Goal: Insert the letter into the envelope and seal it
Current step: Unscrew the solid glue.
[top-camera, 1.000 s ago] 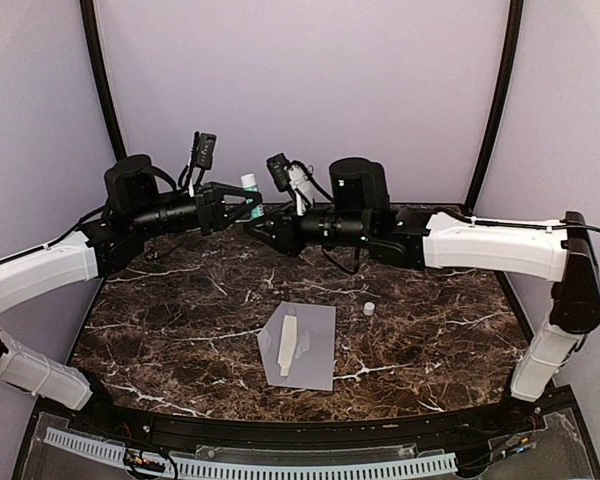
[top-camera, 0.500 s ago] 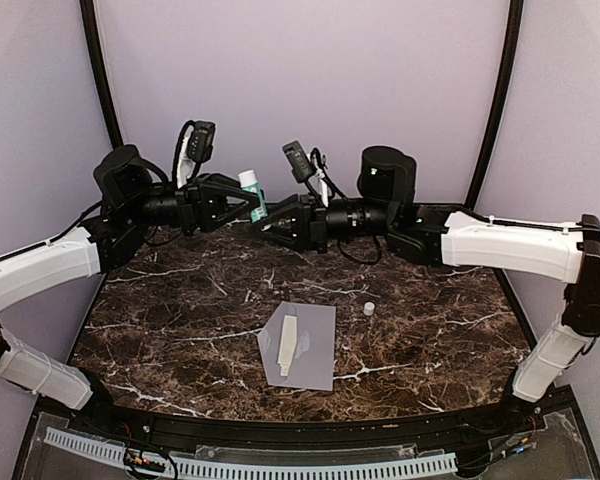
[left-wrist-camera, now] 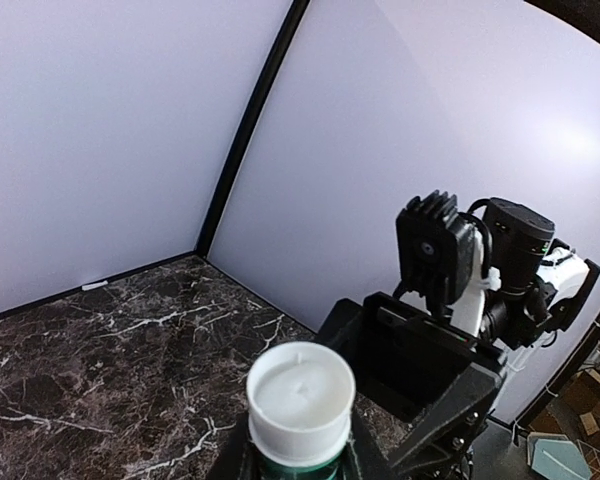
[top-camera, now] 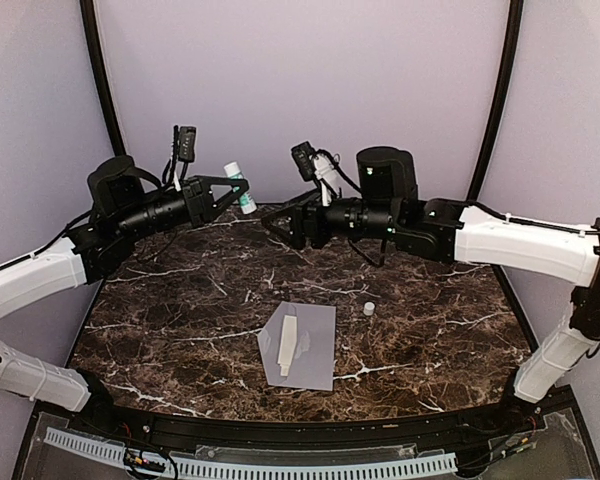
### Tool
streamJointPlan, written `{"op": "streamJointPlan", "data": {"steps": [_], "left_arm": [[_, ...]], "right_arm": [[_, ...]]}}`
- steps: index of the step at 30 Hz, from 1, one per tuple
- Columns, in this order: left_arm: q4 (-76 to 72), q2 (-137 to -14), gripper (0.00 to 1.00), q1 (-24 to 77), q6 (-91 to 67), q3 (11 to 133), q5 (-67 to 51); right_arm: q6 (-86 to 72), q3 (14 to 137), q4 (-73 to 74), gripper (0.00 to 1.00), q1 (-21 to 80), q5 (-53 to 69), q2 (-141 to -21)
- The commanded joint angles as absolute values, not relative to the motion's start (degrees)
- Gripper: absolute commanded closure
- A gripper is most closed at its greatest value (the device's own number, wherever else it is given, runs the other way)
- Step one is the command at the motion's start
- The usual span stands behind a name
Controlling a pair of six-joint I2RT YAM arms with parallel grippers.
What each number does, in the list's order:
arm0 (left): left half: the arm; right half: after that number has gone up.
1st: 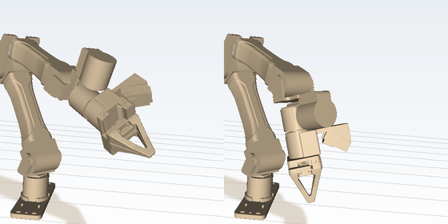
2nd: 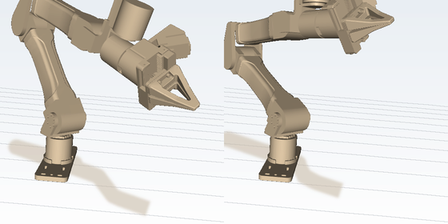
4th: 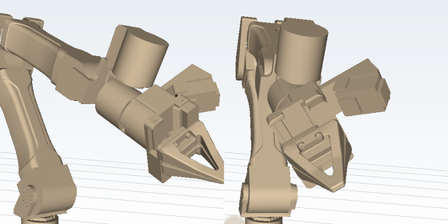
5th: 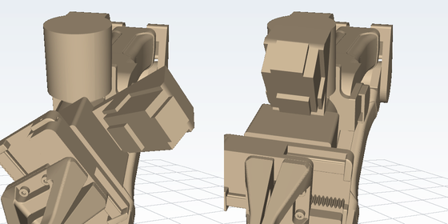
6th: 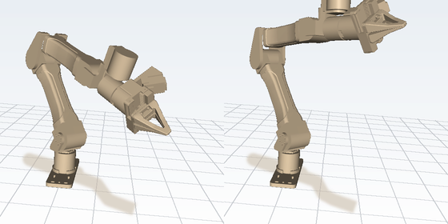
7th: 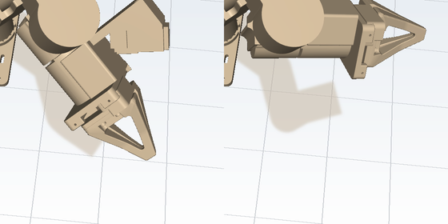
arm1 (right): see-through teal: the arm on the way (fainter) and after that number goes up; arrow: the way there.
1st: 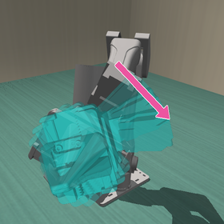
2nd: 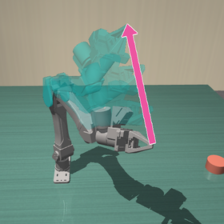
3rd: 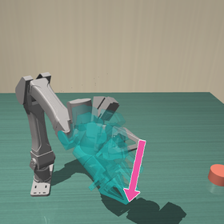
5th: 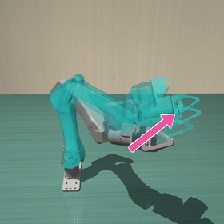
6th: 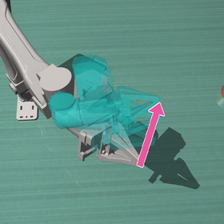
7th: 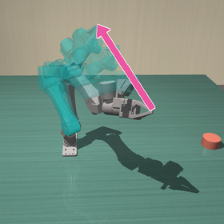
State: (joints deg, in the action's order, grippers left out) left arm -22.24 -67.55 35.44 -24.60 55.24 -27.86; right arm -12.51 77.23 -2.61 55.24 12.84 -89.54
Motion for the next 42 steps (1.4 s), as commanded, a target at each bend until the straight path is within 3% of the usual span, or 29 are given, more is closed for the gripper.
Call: {"op": "streamJointPlan", "data": {"steps": [1, 9, 23, 33, 37, 42], "left_arm": [[-19.84, -67.48, 1.00, 35.16, -23.89, 55.74, -23.34], [-19.95, -68.34, 1.00, 35.16, -24.20, 55.95, -24.67], [-20.03, -69.42, 1.00, 35.16, -25.03, 56.22, -26.13], [-20.04, -69.71, 1.00, 35.16, -24.99, 56.47, -26.93], [-20.50, -69.63, 1.00, 35.16, -23.94, 56.75, -29.22], [-24.60, -70.13, 1.00, 35.16, -22.17, 57.66, -43.79]], "right_arm": [[-9.49, 81.69, -0.34, 0.31, 58.78, 4.10, -92.91], [-10.58, 86.64, -0.18, 0.36, 60.51, -6.76, -97.01], [-10.11, 91.10, -0.23, 0.55, 60.55, 1.69, -100.96], [-10.26, 91.49, -0.53, 0.86, 60.48, 2.84, -100.94], [-11.36, 88.56, -3.65, 0.92, 59.13, 9.74, -98.48], [-15.41, 82.80, -12.16, 0.92, 55.73, 26.62, -93.57]]}}
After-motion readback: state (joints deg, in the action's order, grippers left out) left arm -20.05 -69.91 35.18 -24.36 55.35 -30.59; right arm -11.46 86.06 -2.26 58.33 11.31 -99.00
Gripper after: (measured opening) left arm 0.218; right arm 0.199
